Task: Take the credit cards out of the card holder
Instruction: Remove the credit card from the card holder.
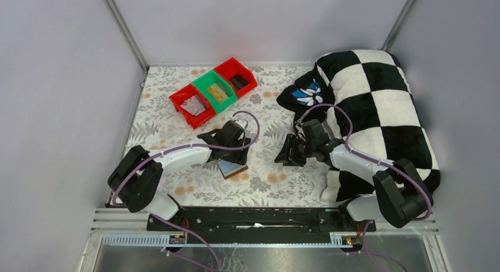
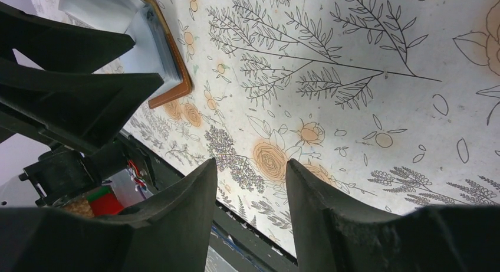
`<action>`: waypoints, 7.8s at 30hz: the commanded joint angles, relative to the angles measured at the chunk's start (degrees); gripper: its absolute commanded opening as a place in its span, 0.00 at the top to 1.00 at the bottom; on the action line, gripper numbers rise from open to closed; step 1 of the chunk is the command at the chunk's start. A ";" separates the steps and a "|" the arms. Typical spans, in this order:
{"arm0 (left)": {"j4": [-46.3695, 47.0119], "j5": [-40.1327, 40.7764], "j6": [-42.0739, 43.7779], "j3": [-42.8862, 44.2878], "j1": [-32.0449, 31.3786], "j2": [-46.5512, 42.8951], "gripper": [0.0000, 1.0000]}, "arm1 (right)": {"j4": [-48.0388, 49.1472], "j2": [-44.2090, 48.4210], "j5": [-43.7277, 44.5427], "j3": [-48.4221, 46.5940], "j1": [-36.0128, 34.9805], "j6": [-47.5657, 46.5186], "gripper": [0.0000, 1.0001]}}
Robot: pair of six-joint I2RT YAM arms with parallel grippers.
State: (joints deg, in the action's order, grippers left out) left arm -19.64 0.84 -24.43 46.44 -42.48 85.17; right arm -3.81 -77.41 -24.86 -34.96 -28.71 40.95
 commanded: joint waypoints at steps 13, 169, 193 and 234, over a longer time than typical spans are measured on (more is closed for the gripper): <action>-9.90 13.95 -2.29 5.87 -4.98 4.93 0.31 | -0.41 2.26 0.53 0.64 0.82 -0.97 0.46; -1.89 -14.00 -15.20 3.04 11.58 -0.94 0.55 | 53.40 -23.87 -10.77 1.92 -14.63 28.20 0.48; -9.28 -17.05 -21.70 -8.48 15.04 -21.42 0.47 | 25.66 -20.79 -3.97 -8.47 -12.00 8.30 0.57; -1.34 -14.63 -15.32 -0.61 13.91 4.15 0.66 | 15.28 -9.99 4.20 4.39 -12.16 6.11 0.75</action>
State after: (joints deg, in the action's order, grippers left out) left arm -22.81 -19.27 -45.58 40.29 -28.99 85.14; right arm 13.52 -93.10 -23.55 -35.40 -40.82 44.03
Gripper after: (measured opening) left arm 0.338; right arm 0.257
